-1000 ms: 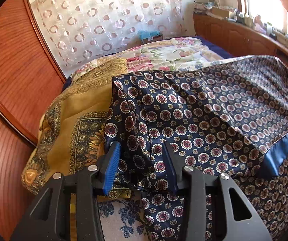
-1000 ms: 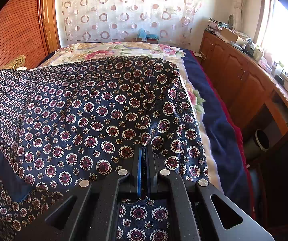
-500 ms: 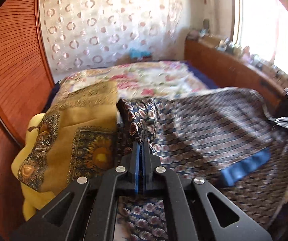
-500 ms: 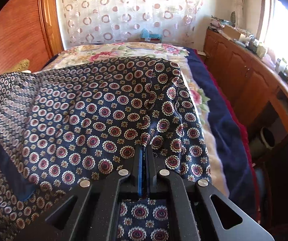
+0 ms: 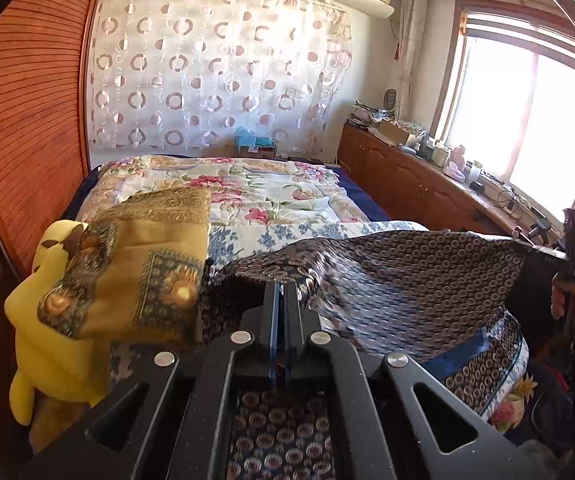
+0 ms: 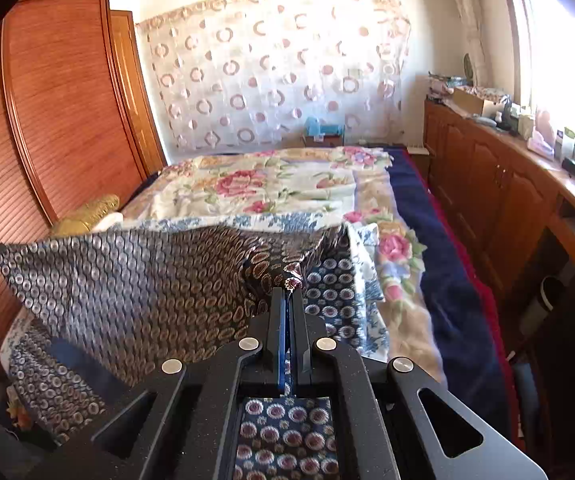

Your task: Fold small clothes

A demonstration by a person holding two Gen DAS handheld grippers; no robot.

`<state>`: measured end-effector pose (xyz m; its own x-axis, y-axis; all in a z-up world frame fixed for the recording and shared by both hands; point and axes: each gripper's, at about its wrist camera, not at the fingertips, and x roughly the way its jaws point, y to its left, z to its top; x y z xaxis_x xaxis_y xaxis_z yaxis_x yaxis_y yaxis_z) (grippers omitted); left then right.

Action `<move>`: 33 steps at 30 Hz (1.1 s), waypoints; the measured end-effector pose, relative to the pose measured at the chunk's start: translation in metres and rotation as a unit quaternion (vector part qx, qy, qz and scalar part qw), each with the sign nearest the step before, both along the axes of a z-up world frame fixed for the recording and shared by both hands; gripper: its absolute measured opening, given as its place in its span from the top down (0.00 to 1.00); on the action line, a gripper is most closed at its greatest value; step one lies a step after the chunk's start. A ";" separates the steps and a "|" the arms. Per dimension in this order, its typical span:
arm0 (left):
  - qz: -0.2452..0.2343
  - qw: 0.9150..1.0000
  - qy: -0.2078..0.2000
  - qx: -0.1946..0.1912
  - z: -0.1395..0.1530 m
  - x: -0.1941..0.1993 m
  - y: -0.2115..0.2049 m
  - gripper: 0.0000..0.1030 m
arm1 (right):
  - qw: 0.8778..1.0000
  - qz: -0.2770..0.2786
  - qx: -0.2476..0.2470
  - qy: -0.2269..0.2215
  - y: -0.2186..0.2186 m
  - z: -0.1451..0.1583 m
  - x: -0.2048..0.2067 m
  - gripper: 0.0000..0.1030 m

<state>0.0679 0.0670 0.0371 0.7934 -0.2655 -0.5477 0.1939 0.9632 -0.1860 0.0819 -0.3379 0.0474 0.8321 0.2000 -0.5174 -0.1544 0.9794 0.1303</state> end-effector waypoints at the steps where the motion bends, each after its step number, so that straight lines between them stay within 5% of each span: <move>1: 0.001 1.000 0.007 0.005 -0.006 -0.005 0.001 0.97 | 1.000 -0.002 -0.003 0.000 -0.002 -0.001 -0.006 0.99; 14: 0.031 0.993 0.109 0.015 -0.104 -0.046 0.009 0.97 | 0.996 -0.016 -0.024 0.079 -0.001 -0.065 -0.024 0.99; 22: 0.040 0.996 0.076 0.009 -0.088 -0.070 0.011 0.97 | 0.998 -0.036 -0.020 0.057 -0.013 -0.039 -0.035 0.99; 26: 0.027 0.997 0.074 0.025 -0.089 -0.057 0.007 0.96 | 0.997 -0.033 -0.031 0.069 0.000 -0.052 -0.029 0.99; 28: 0.030 0.996 0.075 0.041 -0.092 -0.051 0.003 0.62 | 0.996 -0.030 -0.032 0.072 0.006 -0.059 -0.025 0.99; 29: 0.030 0.996 0.073 0.044 -0.092 -0.048 0.005 0.55 | 0.997 -0.028 -0.031 0.072 0.006 -0.061 -0.024 0.99; 33: 0.038 0.995 0.083 0.047 -0.098 -0.037 0.006 0.51 | 0.996 -0.021 -0.034 0.074 0.008 -0.062 -0.025 0.99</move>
<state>0.0307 0.0729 -0.0611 0.7062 -0.1498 -0.6920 0.0945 0.9886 -0.1175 0.0573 -0.3295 -0.0145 0.7529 0.1262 -0.6460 -0.0963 0.9920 0.0816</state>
